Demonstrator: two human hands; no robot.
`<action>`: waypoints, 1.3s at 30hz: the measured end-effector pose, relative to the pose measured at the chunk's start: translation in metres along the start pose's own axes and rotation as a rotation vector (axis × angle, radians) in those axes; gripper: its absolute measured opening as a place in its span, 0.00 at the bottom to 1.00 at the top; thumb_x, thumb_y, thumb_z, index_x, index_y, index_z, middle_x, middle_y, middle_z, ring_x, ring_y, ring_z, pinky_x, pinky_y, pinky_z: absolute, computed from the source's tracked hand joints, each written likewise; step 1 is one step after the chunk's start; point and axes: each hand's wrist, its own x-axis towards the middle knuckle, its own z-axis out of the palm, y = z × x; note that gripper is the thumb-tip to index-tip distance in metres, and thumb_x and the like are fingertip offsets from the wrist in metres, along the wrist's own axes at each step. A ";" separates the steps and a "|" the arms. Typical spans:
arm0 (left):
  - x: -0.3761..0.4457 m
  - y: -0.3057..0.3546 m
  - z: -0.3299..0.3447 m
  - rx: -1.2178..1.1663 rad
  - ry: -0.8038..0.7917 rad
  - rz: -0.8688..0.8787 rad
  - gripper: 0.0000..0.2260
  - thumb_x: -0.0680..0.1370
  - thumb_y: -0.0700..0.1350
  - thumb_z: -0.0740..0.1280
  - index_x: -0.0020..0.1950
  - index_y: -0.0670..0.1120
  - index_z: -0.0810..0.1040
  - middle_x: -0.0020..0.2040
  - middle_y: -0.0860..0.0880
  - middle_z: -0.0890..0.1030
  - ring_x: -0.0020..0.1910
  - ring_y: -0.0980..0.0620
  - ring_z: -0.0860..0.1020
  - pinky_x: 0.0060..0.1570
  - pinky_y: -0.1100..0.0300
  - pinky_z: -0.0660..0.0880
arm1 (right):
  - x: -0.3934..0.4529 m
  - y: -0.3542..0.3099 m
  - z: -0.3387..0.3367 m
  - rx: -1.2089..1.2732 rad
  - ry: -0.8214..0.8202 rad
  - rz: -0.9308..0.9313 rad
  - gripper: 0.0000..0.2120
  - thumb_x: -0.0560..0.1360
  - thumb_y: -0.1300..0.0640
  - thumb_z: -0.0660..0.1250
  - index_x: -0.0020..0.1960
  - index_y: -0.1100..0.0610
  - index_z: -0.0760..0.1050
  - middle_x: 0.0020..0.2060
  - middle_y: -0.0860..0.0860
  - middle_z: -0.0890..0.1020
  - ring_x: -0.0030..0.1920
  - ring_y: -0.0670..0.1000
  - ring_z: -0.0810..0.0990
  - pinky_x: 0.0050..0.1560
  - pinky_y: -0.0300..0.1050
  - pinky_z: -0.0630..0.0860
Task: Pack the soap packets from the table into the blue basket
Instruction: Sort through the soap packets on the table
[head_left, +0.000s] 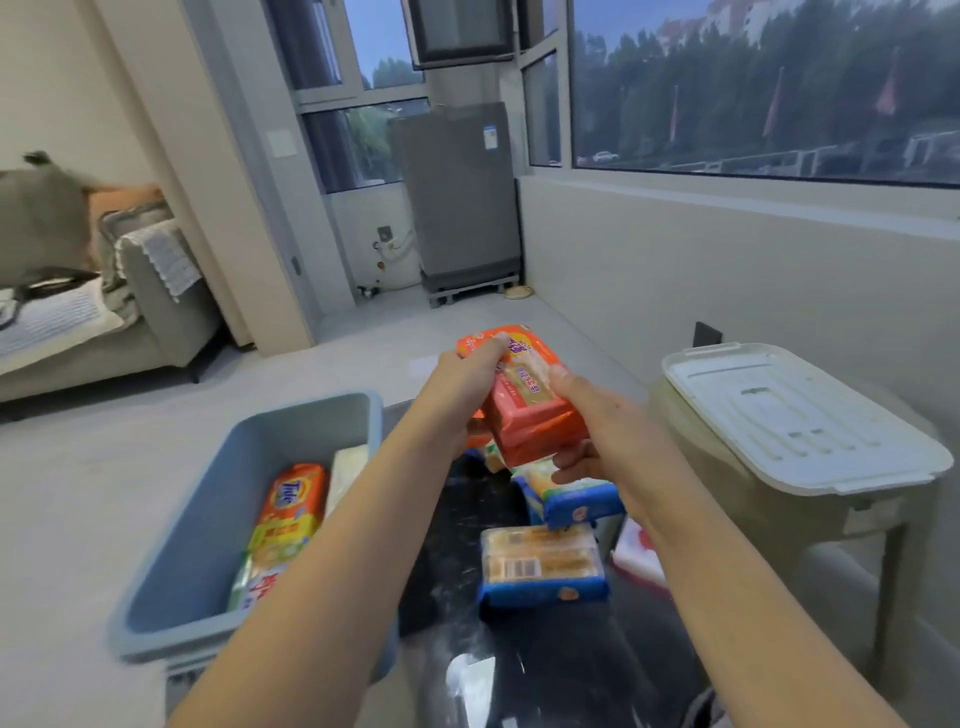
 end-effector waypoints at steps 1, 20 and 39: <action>-0.009 0.000 -0.012 0.012 0.006 0.006 0.21 0.77 0.54 0.62 0.65 0.42 0.71 0.47 0.44 0.82 0.36 0.51 0.80 0.32 0.60 0.74 | -0.007 -0.004 0.010 -0.017 -0.017 -0.018 0.19 0.71 0.38 0.64 0.47 0.55 0.78 0.23 0.49 0.81 0.24 0.46 0.79 0.28 0.43 0.78; -0.078 -0.025 -0.191 -0.176 -0.024 -0.188 0.19 0.75 0.46 0.68 0.62 0.39 0.73 0.58 0.39 0.79 0.50 0.44 0.78 0.54 0.49 0.75 | -0.038 -0.008 0.156 -0.422 -0.343 -0.073 0.22 0.70 0.34 0.60 0.54 0.49 0.72 0.38 0.45 0.80 0.31 0.42 0.76 0.21 0.30 0.68; -0.018 -0.078 -0.212 0.178 -0.429 -0.621 0.23 0.73 0.52 0.65 0.65 0.42 0.70 0.64 0.39 0.73 0.61 0.41 0.72 0.70 0.44 0.64 | 0.015 0.042 0.171 -0.658 -0.313 -0.291 0.08 0.76 0.42 0.55 0.48 0.44 0.70 0.49 0.46 0.70 0.42 0.40 0.73 0.39 0.31 0.64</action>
